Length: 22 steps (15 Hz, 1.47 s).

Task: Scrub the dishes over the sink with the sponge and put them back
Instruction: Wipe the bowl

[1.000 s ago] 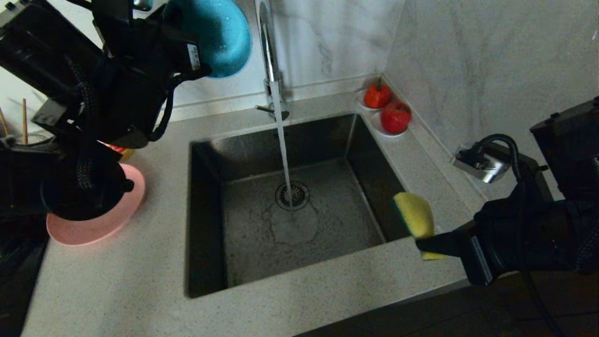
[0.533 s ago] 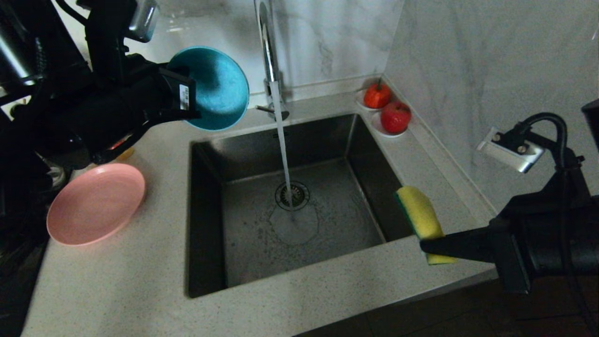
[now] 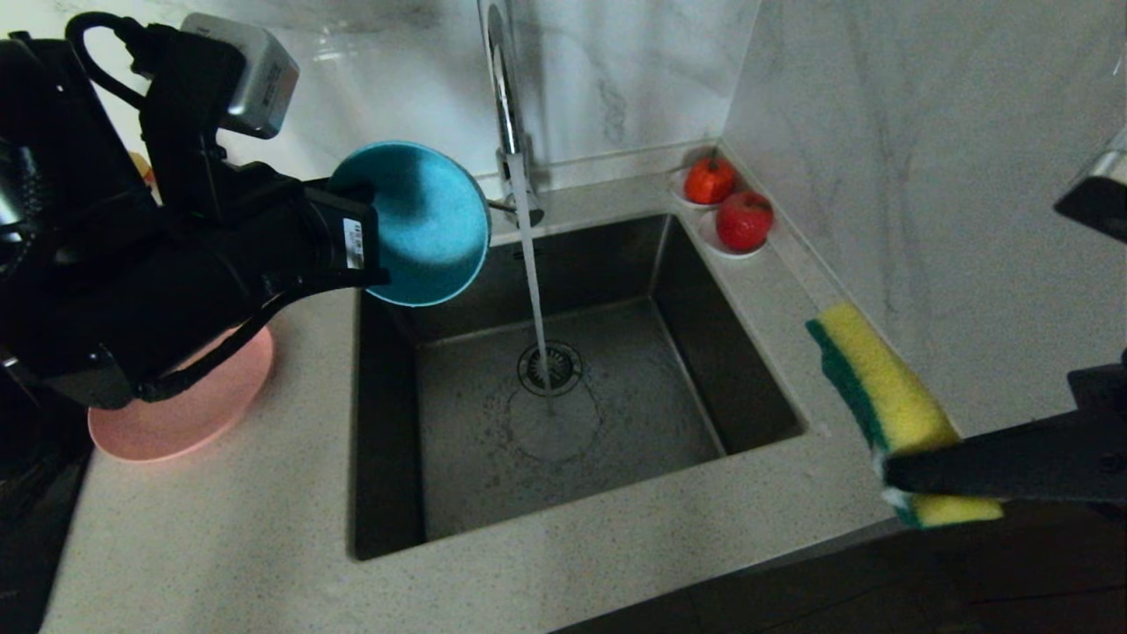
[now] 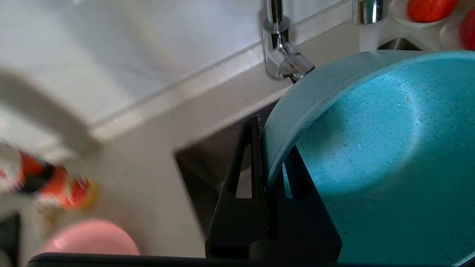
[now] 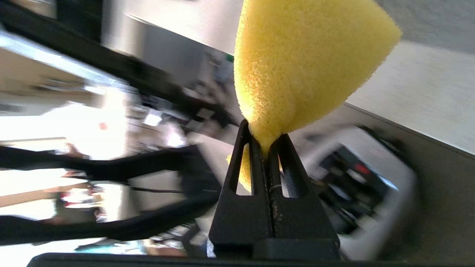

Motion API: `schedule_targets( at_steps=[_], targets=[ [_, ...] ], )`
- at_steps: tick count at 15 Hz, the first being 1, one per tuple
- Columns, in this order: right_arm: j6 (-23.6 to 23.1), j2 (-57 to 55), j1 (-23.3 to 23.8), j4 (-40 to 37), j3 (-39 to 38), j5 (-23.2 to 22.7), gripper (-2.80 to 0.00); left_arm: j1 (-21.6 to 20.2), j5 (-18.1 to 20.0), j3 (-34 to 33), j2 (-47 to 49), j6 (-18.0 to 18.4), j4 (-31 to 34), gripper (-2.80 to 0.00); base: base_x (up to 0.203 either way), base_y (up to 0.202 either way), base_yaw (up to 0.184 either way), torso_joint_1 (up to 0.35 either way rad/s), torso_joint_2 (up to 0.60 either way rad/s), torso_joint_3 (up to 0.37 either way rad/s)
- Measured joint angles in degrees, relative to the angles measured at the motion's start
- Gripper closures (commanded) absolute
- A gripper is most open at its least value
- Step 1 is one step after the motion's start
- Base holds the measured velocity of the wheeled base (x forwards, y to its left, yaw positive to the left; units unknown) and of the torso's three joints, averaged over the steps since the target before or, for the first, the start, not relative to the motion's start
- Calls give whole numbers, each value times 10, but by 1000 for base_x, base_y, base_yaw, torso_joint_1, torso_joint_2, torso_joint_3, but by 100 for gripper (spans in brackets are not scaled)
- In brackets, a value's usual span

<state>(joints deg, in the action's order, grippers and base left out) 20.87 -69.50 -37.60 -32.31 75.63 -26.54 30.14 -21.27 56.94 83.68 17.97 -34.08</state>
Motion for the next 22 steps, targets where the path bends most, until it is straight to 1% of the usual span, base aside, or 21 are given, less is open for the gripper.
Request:
schedule_targets(
  at_steps=[2, 4, 6, 7, 9, 12, 15, 19, 22],
  targets=[
    [29, 1, 0, -6, 30, -38, 0, 31, -25, -2, 1, -23, -2, 0, 0, 0, 0, 0, 0, 0],
    [53, -4, 0, -24, 64, -68, 0, 48, -30, 6, 6, -26, -6, 0, 0, 0, 0, 0, 0, 0],
    [74, -14, 0, -52, 110, -97, 0, 68, -44, 17, 14, -29, -9, 0, 0, 0, 0, 0, 0, 0],
    [81, -21, 0, -69, 136, -114, 0, 80, -52, 23, 18, -30, -9, 0, 0, 0, 0, 0, 0, 0],
    [86, -40, 0, -100, 178, -141, 0, 100, -57, 36, 28, -31, -10, 0, 0, 0, 0, 0, 0, 0],
    [87, -75, -2, -137, 223, -157, 0, 125, -73, 59, 50, -30, -28, 0, 0, 0, 0, 0, 0, 0],
    [100, -106, -12, -135, 236, -169, 0, 141, -94, 82, 88, -26, -82, 0, 0, 0, 0, 0, 0, 0],
    [104, -138, -34, -137, 258, -169, 0, 157, -105, 95, 114, -24, -88, 0, 0, 0, 0, 0, 0, 0],
    [105, -162, -43, -137, 273, -169, 0, 167, -124, 99, 122, -9, -92, 0, 0, 0, 0, 0, 0, 0]
  ],
)
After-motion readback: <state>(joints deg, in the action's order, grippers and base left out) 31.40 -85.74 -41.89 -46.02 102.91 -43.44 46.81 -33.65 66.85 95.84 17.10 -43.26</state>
